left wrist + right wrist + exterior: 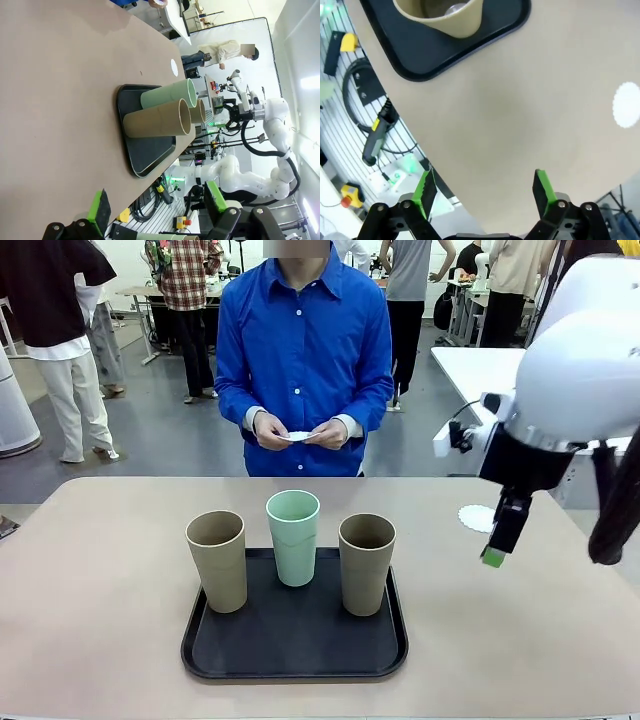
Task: Place coasters on the table and set cups on them.
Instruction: Pick up one Reusable plastic cup and place it on a coaster set by the human.
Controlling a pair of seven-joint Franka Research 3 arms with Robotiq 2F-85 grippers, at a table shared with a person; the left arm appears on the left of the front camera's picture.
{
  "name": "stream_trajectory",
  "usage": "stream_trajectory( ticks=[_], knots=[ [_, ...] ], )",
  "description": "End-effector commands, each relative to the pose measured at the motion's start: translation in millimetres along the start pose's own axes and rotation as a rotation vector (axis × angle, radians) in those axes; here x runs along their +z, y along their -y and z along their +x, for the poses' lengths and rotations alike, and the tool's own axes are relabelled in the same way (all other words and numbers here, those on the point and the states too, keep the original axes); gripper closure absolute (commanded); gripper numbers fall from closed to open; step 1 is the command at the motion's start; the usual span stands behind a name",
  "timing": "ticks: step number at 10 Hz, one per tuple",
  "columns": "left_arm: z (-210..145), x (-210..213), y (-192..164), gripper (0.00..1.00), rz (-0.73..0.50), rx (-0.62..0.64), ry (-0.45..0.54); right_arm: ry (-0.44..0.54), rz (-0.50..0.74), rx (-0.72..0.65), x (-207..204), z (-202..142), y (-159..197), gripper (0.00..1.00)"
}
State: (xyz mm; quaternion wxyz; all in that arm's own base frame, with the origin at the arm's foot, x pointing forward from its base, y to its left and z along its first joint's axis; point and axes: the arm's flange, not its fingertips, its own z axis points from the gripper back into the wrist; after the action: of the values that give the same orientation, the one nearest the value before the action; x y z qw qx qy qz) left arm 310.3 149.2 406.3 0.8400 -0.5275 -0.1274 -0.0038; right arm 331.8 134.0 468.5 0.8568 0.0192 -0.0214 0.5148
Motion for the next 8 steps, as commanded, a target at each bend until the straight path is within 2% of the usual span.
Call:
stream_trajectory(
  ticks=[1, 2, 6, 7, 8],
  knots=[
    [-0.3, 2.0, -0.1, 0.00, -0.014, -0.005, 0.008, 0.004, 0.014, -0.003, -19.0, 9.1, 9.7, 0.00],
    [-0.3, 2.0, -0.1, 0.00, -0.014, -0.005, 0.008, 0.000, 0.000, 0.000, 0.0, 0.0, 0.0, 0.00],
    [-0.3, 2.0, -0.1, 0.00, -0.014, -0.005, 0.008, 0.005, 0.006, 0.006, -5.4, 3.9, 2.9, 0.00],
    [-0.3, 2.0, -0.1, 0.00, -0.014, -0.005, 0.008, 0.279, 0.109, 0.221, 1.2, -27.8, 11.9, 0.00],
    [-0.3, 2.0, -0.1, 0.00, -0.014, -0.005, 0.008, 0.466, 0.190, 0.346, -0.8, -51.6, 20.7, 0.00]
  ],
)
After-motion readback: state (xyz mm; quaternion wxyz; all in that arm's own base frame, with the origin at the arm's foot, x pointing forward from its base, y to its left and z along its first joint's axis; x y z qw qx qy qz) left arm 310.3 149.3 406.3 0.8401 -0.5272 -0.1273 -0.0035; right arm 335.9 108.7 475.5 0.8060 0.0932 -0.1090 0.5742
